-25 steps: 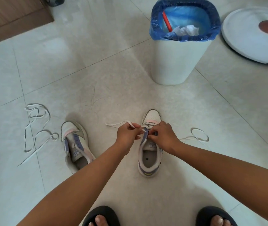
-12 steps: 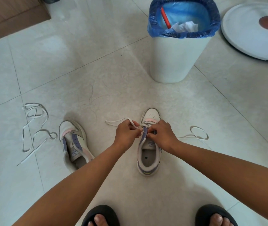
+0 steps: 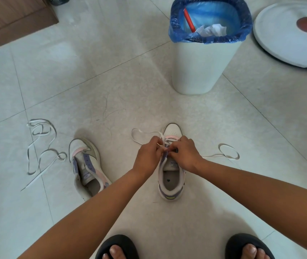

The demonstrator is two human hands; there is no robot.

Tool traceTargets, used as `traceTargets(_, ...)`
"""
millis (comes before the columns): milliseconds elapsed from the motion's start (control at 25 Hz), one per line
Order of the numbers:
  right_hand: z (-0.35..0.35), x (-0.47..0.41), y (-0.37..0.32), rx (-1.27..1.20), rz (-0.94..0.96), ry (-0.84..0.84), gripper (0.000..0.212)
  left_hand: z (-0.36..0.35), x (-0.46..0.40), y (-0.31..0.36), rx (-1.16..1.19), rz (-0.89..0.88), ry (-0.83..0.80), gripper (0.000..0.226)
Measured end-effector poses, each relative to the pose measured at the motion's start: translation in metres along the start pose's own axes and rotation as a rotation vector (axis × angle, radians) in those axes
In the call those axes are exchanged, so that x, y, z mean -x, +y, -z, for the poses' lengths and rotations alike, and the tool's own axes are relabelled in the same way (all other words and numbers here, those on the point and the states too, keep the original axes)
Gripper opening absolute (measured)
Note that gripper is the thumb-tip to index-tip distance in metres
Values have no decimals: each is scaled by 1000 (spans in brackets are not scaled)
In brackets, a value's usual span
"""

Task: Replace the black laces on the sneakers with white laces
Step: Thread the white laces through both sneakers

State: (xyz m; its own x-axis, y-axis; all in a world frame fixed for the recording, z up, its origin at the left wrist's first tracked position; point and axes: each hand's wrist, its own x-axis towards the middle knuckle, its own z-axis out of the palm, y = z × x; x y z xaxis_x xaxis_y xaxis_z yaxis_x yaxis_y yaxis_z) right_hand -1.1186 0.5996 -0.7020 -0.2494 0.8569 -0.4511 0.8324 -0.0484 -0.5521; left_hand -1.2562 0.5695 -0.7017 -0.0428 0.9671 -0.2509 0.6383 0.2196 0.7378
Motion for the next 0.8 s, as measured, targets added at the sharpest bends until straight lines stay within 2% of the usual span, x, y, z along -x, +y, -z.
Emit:
traceTargets(120,1,0,-3,59,-2,-26,14,-4,15,-7,150,55,26,4)
traceTargets(200,2,0,-6,88,-3,-40,15,-6,22,-8,172,135,-15,21)
traceTargets(240,2,1,-8,100,-3,-42,15,-8,26,-9,113,159,-68,34)
traceTargets(320,2,2,-9,126,6,-38,17,-15,35,-12,-248,112,-221,52)
traceTargets(400,5,4,-12,175,38,-31,17,-21,41,-15,-490,117,-302,46)
traceTargets(480,9,9,-14,278,116,-28,17,-23,37,-14,-470,202,-271,30)
traceTargets(600,11,19,-17,441,226,-49,26,-18,23,-14,-468,185,-246,29)
traceTargets(800,13,11,-16,263,19,105,27,-19,18,-14,-496,180,-265,26)
